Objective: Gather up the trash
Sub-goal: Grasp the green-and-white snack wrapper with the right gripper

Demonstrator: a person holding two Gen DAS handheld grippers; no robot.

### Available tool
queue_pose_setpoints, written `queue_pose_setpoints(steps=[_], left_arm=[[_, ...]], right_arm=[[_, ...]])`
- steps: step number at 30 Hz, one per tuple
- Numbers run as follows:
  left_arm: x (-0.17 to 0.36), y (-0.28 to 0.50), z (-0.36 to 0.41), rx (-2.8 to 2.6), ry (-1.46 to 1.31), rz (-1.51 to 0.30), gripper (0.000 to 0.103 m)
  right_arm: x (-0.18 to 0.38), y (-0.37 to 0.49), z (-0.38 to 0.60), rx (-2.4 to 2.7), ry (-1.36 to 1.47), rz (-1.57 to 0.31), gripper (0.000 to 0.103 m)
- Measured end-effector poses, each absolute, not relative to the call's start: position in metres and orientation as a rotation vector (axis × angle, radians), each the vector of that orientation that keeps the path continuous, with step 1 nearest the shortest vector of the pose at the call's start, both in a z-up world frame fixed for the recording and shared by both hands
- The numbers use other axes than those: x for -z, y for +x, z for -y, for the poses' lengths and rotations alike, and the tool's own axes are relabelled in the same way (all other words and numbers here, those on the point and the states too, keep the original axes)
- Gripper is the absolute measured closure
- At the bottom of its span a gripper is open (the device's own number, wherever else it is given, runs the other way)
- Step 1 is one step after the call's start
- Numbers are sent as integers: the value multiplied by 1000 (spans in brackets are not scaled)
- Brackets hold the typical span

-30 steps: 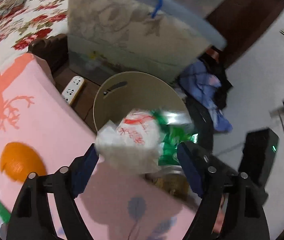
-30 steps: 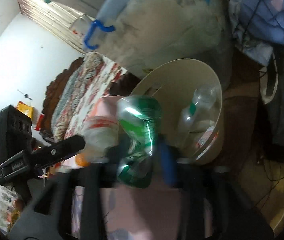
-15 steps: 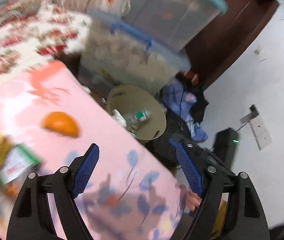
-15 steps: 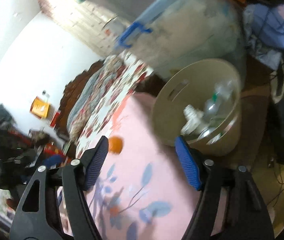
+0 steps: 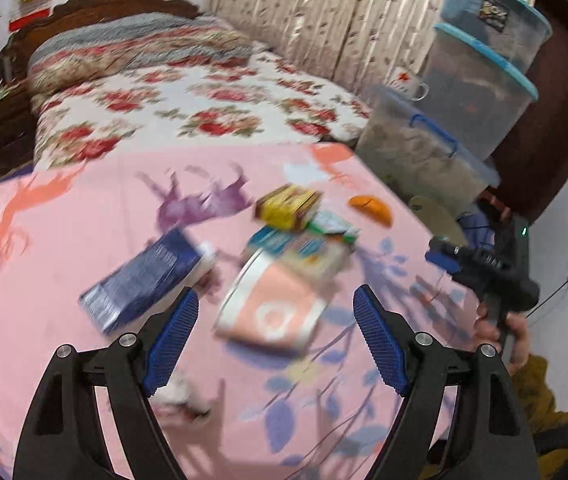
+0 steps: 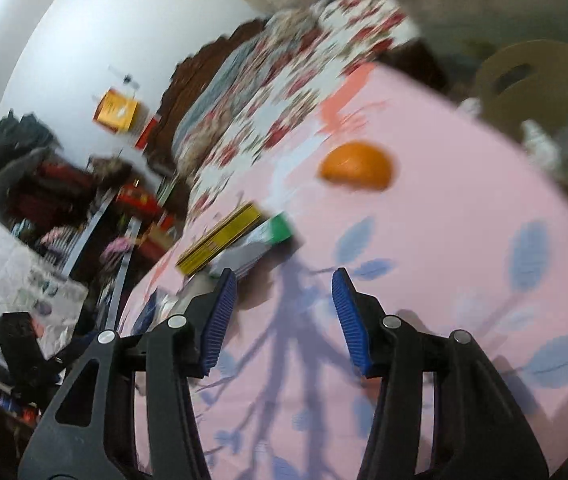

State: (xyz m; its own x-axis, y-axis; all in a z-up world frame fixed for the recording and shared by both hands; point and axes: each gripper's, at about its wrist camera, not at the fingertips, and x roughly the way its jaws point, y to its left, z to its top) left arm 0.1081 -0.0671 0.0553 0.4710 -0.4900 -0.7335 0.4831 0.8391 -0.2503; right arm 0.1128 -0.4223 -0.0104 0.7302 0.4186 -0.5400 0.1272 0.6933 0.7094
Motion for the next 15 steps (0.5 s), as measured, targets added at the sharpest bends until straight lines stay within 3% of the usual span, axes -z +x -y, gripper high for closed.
queue_pose_setpoints(steps=[11, 14, 15], left_arm=[[-42, 89, 47, 626, 2, -886, 27], [-36, 85, 57, 649, 27, -897, 27], [-35, 85, 60, 654, 29, -902, 27]], right_arm=[[53, 192, 373, -223, 1052, -866, 43], [55, 208, 368, -188, 1036, -845, 47], [56, 211, 368, -181, 1033, -846, 67]])
